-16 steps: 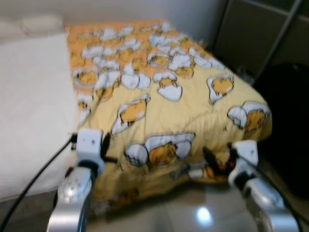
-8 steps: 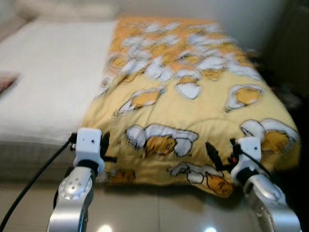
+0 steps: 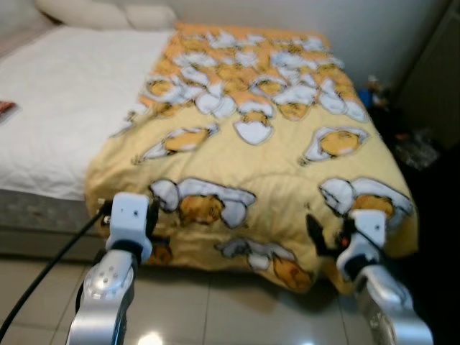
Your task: Clean up the room
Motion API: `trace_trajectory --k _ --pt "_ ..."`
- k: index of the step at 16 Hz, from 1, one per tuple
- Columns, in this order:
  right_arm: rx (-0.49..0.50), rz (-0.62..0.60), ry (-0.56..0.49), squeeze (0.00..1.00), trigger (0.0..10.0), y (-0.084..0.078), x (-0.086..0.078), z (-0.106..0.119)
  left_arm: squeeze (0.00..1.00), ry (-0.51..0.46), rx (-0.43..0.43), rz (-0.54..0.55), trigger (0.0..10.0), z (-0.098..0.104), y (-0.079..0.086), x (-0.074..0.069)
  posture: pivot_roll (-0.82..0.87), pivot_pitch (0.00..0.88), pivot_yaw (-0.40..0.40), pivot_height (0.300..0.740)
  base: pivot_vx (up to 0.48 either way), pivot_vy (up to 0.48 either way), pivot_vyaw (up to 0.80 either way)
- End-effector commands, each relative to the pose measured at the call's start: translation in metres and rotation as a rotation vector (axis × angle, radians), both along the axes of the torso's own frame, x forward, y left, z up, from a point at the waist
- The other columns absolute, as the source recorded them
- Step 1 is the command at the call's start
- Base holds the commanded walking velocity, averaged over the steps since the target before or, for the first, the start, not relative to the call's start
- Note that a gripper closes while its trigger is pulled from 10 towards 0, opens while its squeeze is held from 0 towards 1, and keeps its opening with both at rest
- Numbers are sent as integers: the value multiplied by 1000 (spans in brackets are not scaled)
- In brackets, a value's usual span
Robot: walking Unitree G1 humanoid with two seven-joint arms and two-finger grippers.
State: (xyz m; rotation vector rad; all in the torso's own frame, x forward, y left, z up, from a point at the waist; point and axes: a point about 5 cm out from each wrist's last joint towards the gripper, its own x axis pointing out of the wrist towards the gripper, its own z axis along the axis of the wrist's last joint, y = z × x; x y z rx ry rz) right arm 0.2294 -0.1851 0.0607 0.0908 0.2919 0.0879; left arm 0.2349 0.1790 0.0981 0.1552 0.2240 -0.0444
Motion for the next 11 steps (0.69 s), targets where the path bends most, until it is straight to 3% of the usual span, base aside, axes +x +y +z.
trace_trajectory --k 1,8,11 --pt "0 -11 3 0 10000 0 1 0 0 -4 38 -16 10000 2 4 3 -87 0 -25 740 0 0 0" --pt "36 -56 28 0 10000 4 -3 -8 0 3 5 -36 10000 4 9 9 -83 0 -1 740 0 0 0" --pt "46 -55 24 0 10000 7 -6 -7 0 -6 -24 -50 10000 8 9 8 -94 0 13 740 0 480 0"
